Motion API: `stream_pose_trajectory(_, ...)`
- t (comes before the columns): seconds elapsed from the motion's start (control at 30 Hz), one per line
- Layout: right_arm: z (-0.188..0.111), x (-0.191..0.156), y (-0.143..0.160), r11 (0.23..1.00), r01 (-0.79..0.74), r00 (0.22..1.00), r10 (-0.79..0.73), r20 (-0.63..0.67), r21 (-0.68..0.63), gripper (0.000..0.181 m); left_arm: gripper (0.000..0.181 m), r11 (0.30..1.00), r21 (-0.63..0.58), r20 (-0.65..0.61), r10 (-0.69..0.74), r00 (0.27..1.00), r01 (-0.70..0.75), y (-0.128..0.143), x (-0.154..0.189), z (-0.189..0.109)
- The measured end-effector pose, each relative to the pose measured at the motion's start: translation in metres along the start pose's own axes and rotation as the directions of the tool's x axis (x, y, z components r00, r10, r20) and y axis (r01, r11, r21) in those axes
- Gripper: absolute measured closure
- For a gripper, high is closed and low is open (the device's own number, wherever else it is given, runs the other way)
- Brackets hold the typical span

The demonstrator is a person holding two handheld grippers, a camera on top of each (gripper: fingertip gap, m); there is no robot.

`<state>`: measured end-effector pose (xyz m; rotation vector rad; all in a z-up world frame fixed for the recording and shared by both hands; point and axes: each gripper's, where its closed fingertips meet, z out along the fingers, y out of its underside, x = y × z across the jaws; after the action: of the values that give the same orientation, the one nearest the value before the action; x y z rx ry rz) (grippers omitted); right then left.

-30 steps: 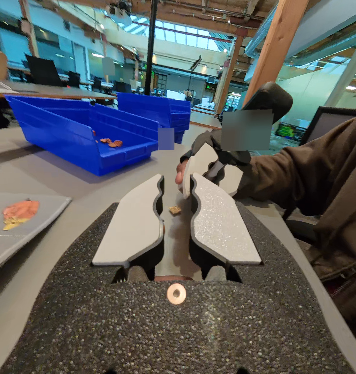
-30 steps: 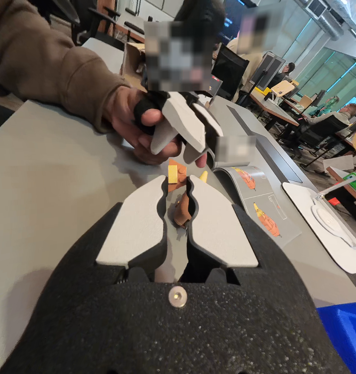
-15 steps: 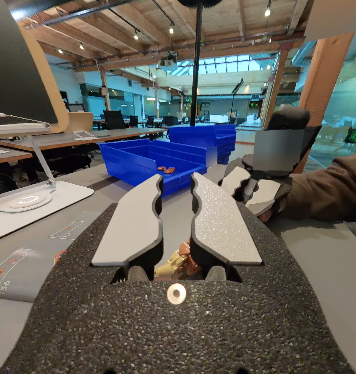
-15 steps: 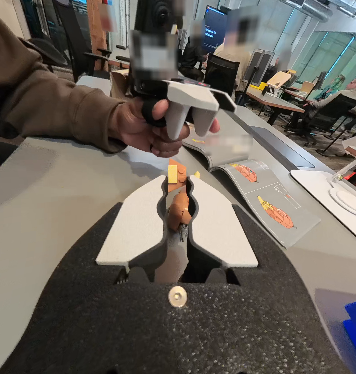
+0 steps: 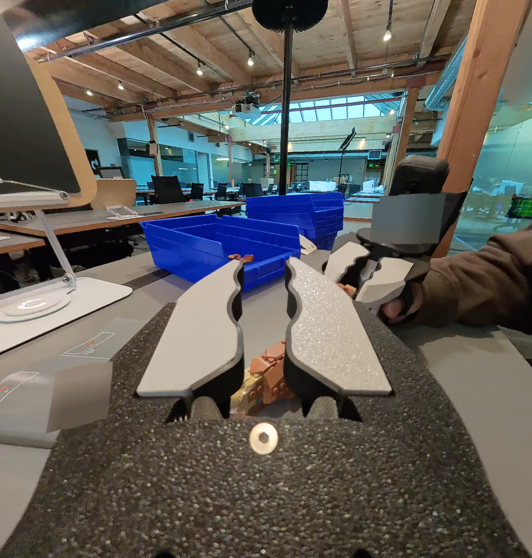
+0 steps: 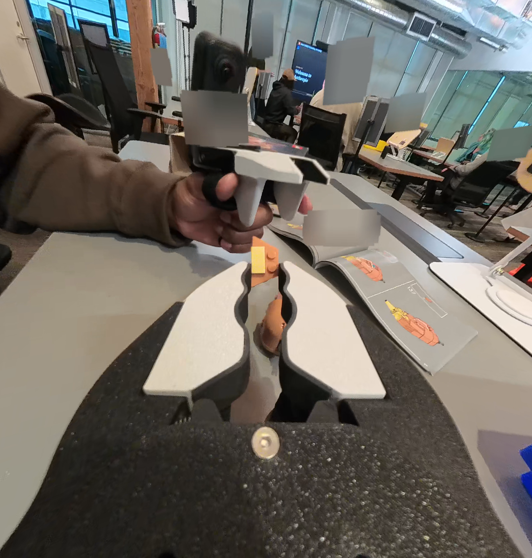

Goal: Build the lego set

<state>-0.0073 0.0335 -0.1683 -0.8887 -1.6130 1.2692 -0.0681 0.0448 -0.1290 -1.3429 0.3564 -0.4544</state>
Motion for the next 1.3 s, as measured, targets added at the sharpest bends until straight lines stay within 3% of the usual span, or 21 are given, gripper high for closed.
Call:
stream_pose_trajectory(0.17,-0.001,0.003,0.002,1.0,-0.006,1.0,0.006,-0.023,0.01,0.164,0.156,1.0,0.026,0.035,0.006,0.999,-0.006,-0.003,-0.002,-0.005)
stream_pose_trajectory(0.4,-0.003,0.007,0.005,0.998,-0.064,0.998,0.065,-0.017,0.023,0.165,0.156,0.998,-0.005,-0.019,-0.064,0.998,0.064,0.003,0.005,0.0)
stream_pose_trajectory(0.63,-0.007,0.01,-0.001,0.998,-0.04,0.998,0.042,-0.04,0.044,0.165,0.156,0.999,-0.021,-0.032,-0.041,0.999,0.041,0.004,0.007,0.002)
stream_pose_trajectory(0.9,-0.007,0.02,-0.021,0.996,0.025,0.994,-0.016,-0.106,0.089,0.165,0.155,0.968,-0.082,-0.219,-0.25,0.943,0.237,0.003,0.034,0.01)
stream_pose_trajectory(1.1,0.021,0.031,-0.035,0.987,0.142,0.987,-0.136,-0.09,0.073,0.165,0.154,0.921,-0.162,-0.221,-0.385,0.896,0.355,0.003,0.024,0.005)
stream_pose_trajectory(1.3,0.041,0.035,-0.024,0.975,0.219,0.973,-0.214,-0.083,0.045,0.165,0.154,0.885,-0.16,-0.139,-0.458,0.878,0.437,0.005,-0.005,-0.008)
